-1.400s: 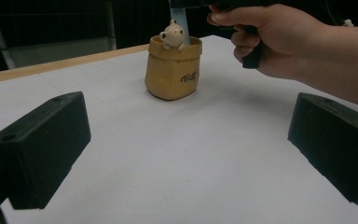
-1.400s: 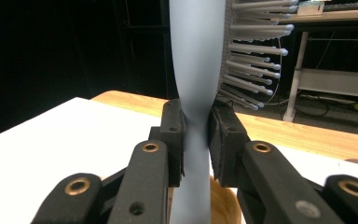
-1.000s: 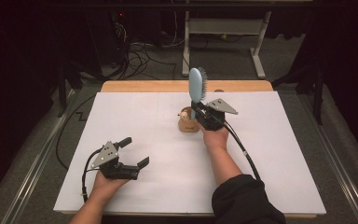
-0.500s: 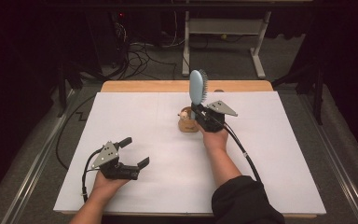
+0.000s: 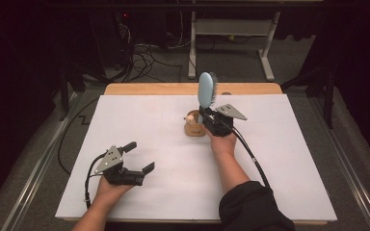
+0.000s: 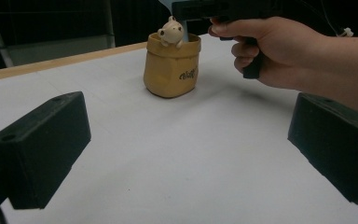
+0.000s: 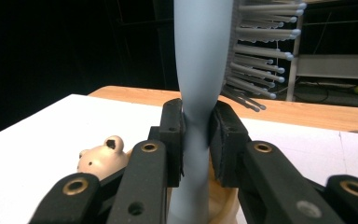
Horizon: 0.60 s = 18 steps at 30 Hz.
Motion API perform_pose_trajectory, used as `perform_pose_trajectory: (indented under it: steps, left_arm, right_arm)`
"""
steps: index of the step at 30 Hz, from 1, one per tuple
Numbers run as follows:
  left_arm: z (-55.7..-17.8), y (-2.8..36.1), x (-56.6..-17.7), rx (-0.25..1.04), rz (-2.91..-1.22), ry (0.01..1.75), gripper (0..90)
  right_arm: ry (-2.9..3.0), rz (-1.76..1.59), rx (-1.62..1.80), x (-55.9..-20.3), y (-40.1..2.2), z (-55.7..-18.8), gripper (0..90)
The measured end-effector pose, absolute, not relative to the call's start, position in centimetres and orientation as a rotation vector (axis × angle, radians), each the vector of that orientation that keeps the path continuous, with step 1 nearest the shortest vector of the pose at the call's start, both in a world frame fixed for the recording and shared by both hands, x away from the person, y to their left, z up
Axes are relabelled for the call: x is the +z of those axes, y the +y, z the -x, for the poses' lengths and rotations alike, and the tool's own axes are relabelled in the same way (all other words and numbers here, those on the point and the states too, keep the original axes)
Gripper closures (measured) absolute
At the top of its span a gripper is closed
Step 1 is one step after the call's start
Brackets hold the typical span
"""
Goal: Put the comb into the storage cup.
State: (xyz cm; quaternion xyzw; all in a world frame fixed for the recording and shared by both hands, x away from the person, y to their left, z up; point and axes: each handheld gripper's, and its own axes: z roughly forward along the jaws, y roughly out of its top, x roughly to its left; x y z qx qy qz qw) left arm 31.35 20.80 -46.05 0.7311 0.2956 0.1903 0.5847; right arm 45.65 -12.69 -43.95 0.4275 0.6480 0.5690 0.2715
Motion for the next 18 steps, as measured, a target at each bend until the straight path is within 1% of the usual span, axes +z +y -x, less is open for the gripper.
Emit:
perform_pose_trajectory:
  steps: [18]
  left_arm:
    - [-31.41, 20.93, -46.05, 0.443, -1.699, 0.694, 0.0]
  right_arm:
    - [1.715, -1.223, 1.513, -43.99, -13.51, -46.32, 74.1]
